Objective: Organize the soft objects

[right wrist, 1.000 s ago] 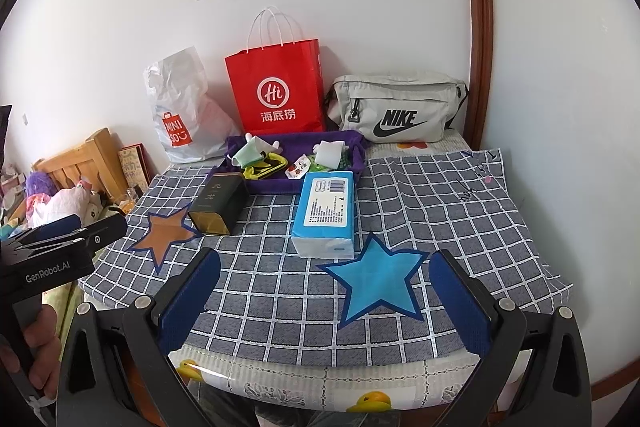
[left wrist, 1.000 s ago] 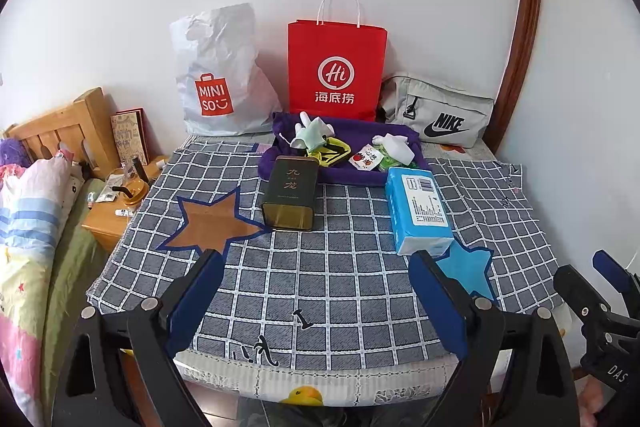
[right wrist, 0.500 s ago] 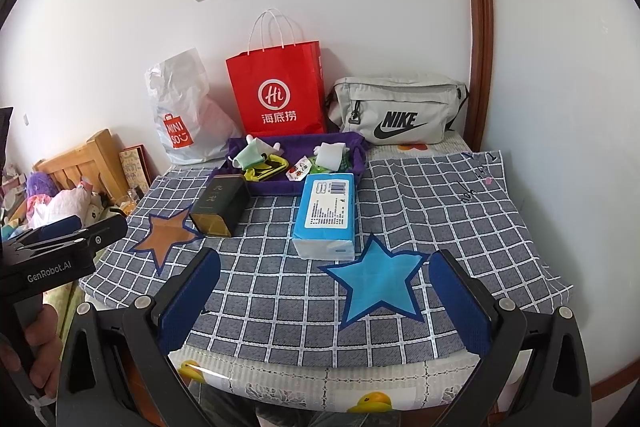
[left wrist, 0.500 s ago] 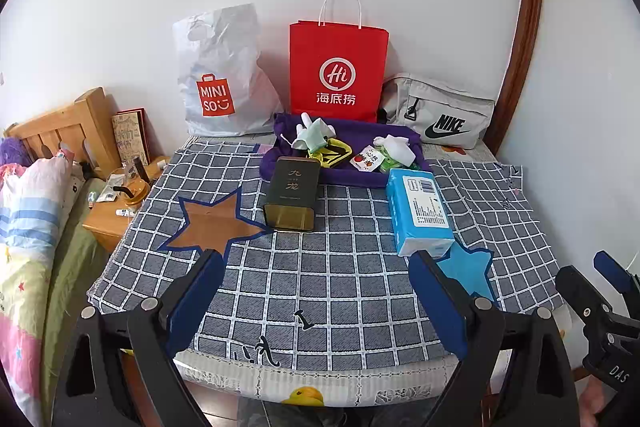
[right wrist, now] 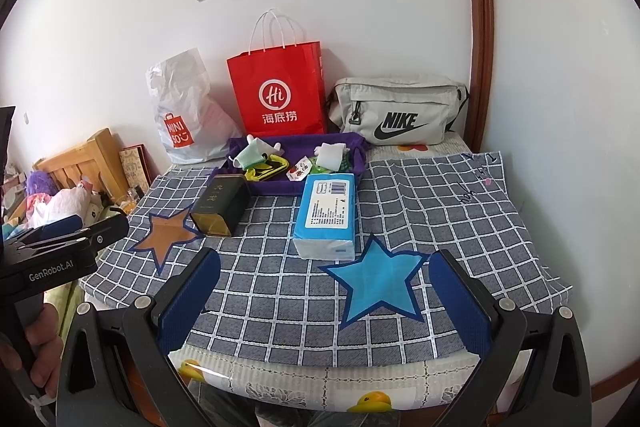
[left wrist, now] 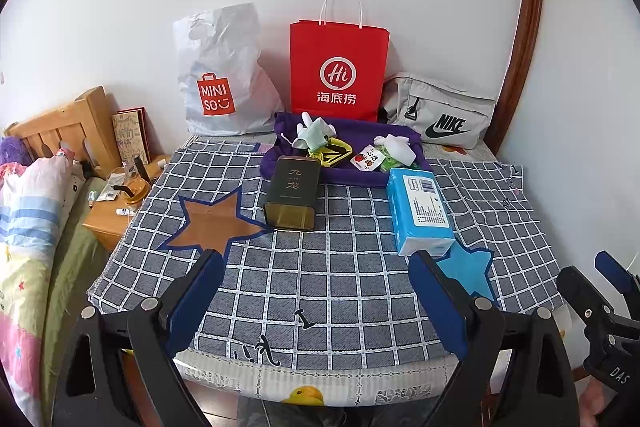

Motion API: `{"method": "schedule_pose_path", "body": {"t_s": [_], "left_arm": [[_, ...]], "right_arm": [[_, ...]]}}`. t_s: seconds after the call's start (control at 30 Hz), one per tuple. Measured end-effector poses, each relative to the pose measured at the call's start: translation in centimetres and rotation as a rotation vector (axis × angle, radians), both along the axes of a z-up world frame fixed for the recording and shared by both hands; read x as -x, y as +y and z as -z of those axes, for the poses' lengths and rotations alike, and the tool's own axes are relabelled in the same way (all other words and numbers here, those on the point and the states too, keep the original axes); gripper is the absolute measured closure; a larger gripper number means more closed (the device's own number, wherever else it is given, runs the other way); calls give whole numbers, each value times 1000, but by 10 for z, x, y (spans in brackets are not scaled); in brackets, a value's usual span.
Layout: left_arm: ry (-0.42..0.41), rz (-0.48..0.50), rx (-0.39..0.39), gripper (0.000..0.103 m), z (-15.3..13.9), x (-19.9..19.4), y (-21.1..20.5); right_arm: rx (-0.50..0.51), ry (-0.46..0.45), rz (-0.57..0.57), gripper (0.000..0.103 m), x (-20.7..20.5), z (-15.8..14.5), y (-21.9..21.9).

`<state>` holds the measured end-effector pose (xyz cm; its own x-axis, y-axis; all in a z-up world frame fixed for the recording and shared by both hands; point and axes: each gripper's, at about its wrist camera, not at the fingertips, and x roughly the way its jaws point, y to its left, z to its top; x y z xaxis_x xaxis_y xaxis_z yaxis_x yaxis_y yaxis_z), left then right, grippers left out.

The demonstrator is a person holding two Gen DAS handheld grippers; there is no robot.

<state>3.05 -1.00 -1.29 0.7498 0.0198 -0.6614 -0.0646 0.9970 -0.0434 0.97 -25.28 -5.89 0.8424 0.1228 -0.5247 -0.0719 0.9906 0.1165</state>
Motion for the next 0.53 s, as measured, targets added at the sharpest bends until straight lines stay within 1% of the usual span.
{"method": "schedule_pose_path", "body": {"t_s": [0.37, 0.53], "left_arm": [[-6, -2, -6, 9, -2, 1, -1], [-16, 4, -8, 9, -1, -7, -2]], "right_arm": [[2, -1, -2, 0, 1, -1, 1], [7, -10, -11, 0, 0, 0, 2]]}}
